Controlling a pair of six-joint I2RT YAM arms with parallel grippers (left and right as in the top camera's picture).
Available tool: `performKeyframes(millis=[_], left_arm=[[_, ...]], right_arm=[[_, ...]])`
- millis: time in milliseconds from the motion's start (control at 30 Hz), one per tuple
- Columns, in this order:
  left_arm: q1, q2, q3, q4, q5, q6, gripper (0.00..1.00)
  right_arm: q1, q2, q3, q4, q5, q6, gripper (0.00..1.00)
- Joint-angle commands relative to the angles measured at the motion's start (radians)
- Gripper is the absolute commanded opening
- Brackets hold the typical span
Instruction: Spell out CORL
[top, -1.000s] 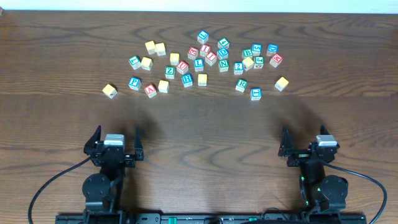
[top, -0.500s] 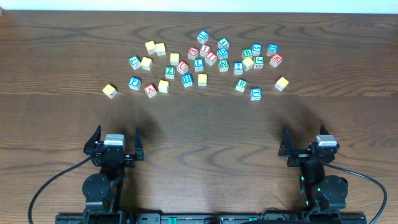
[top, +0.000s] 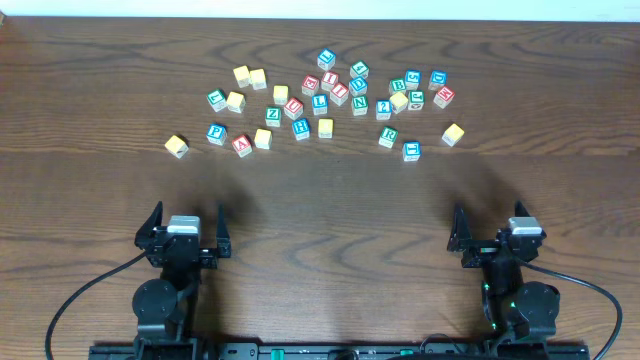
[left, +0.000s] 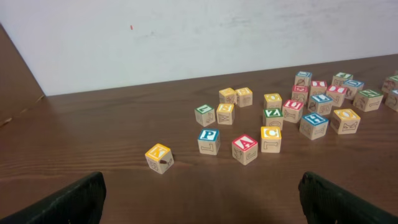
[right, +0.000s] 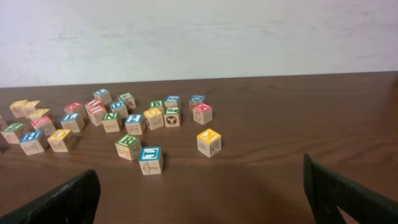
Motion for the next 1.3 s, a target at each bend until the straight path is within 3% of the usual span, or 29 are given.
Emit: performKeyframes(millis=[0, 300, 467, 700, 1167, 1267], left_arm=[[0.005, -0.002, -0.027, 0.000, -0.008, -0.005, 0.97], [0.005, 0.059, 0.073, 0.004, -0.009, -0.009, 0.97], [0.005, 0.244, 0.223, 0.003, -0.008, -0.009, 0.98], [0.005, 0.563, 0.531, -0.076, 0.060, -0.008, 0.97], [0.005, 1.211, 1.265, -0.597, 0.239, 0.002, 0.98], [0.005, 1.409, 1.477, -0.781, 0.238, 0.002, 0.98]], right_arm=[[0.012, 0.000, -0.003, 0.029, -0.001, -0.008, 0.99], [0.010, 0.005, 0.018, 0.111, 0.004, -0.008, 0.99], [0.010, 0.079, 0.114, 0.108, 0.004, -0.009, 0.99], [0.010, 0.323, 0.368, 0.013, 0.004, -0.009, 0.99], [0.010, 0.953, 1.054, -0.508, -0.017, -0.010, 0.99], [0.010, 1.117, 1.205, -0.628, -0.046, -0.010, 0.99]])
